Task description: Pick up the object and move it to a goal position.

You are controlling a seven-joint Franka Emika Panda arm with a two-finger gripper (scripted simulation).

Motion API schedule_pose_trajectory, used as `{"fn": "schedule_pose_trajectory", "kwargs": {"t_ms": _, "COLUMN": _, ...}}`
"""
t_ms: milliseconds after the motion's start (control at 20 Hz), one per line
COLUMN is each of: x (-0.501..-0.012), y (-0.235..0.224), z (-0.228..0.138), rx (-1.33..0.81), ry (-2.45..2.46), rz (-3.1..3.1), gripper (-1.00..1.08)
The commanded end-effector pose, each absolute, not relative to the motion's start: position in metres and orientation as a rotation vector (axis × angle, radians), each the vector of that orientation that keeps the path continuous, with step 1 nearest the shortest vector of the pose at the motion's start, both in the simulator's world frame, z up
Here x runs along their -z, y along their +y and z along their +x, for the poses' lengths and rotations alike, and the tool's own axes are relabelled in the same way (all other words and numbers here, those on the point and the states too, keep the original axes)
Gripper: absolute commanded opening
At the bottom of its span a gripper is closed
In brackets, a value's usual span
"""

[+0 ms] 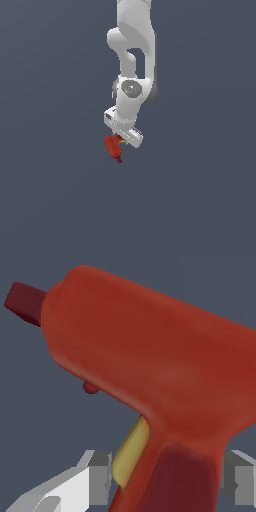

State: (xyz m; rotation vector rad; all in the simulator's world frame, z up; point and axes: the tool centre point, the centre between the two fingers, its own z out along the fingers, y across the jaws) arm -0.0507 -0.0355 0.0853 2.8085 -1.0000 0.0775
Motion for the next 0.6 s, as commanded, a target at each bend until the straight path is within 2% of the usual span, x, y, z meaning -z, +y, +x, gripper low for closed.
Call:
{"fn": "schedule_pose_trajectory", "kwargs": {"t_ms": 0, "x": -0.107, "y": -0.021, "z": -0.053, "rx": -0.085, "ry": -1.001, "rz": 2.811, "gripper": -1.0}}
{"fn": "schedule_pose_trajectory", "kwargs": {"t_ms": 550, "x": -0.216, "y": 0.053, "z": -0.073, "rx": -0.087, "ry": -1.001, "rz": 2.808, "gripper": -1.0}}
